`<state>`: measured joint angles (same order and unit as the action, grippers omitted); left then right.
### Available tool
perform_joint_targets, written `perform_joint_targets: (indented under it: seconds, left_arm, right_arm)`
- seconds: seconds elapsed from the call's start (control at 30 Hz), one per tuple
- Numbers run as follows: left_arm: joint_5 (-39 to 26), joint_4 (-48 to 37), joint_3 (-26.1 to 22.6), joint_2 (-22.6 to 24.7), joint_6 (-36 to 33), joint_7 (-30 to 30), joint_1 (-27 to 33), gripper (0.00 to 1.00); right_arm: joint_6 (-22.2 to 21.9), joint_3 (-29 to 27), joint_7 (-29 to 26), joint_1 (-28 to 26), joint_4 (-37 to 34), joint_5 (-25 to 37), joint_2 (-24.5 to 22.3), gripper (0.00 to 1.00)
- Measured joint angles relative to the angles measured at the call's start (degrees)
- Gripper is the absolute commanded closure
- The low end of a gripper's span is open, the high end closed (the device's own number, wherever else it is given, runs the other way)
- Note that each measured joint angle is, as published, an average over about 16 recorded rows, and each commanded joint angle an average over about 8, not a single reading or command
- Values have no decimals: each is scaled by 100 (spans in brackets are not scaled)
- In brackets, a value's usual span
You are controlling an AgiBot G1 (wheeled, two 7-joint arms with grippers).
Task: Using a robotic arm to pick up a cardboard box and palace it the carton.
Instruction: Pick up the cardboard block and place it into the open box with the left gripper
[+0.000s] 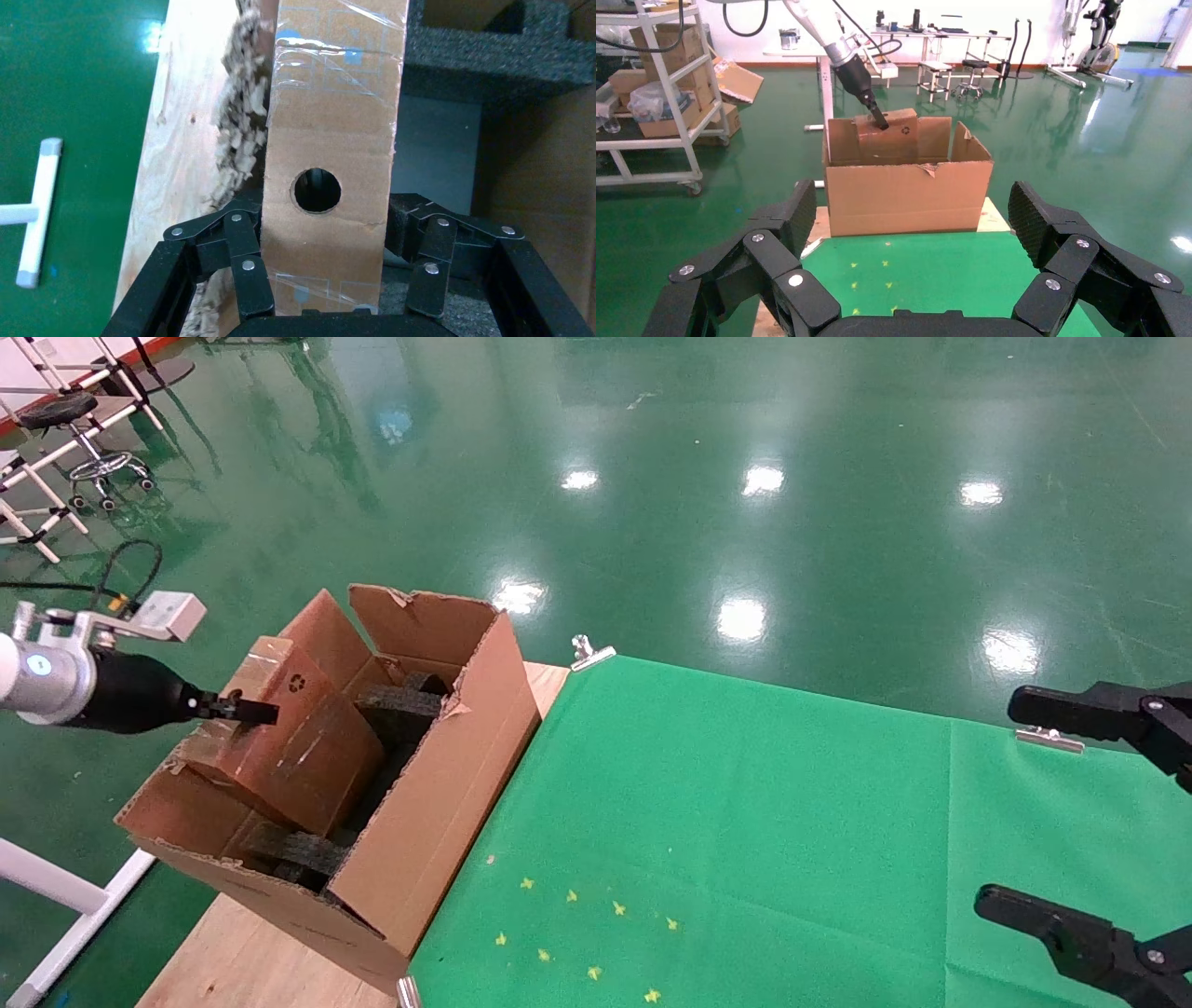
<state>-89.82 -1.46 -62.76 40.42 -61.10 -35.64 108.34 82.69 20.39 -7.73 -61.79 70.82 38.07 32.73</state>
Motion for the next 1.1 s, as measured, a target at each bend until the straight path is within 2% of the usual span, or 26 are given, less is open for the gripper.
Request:
perform_joint_targets:
  seconds: [1.1]
  left_arm:
    - [473, 58, 340, 367, 933, -350, -1324, 100]
  right_arm:
    - [0, 0, 0, 0, 0, 0, 0, 0]
